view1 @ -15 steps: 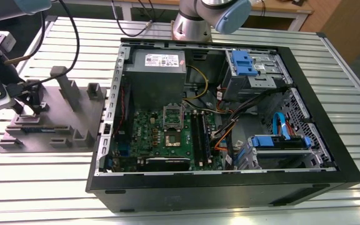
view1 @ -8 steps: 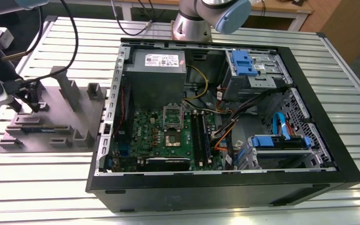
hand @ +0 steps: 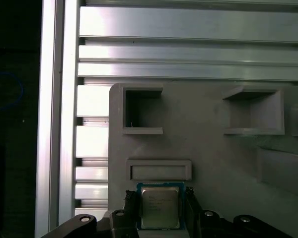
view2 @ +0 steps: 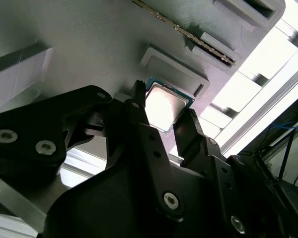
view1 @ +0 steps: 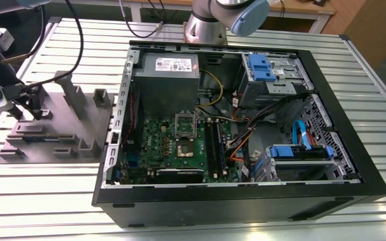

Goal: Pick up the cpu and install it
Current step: 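Pick up the cpu and move it towards the insertion slot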

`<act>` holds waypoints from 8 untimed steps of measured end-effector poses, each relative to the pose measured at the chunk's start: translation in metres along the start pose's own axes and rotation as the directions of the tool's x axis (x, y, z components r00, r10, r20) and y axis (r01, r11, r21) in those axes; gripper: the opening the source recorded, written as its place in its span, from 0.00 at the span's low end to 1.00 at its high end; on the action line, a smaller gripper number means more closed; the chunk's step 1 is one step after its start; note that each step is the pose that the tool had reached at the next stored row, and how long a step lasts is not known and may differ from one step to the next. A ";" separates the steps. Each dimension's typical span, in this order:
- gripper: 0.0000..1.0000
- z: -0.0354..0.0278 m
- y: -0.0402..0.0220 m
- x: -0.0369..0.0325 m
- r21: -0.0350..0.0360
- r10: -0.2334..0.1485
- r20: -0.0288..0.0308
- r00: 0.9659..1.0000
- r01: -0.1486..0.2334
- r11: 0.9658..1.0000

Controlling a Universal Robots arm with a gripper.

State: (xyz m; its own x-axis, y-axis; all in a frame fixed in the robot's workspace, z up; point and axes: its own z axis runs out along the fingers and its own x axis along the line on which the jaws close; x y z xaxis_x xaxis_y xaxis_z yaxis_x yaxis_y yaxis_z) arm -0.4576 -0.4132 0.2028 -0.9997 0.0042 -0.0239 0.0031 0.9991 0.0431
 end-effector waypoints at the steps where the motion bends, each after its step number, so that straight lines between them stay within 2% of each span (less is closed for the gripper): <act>1: 0.47 -0.0001 0.0000 0.0000 0.000 0.000 0.000 1.000 0.000 1.000; 8: 0.47 -0.0015 0.0001 0.0000 0.000 0.000 0.000 1.000 0.000 1.000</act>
State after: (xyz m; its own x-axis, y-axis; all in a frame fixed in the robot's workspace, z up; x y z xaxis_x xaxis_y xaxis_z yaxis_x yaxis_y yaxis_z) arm -0.4576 -0.4132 0.2043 -0.9997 0.0042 -0.0237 0.0032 0.9991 0.0430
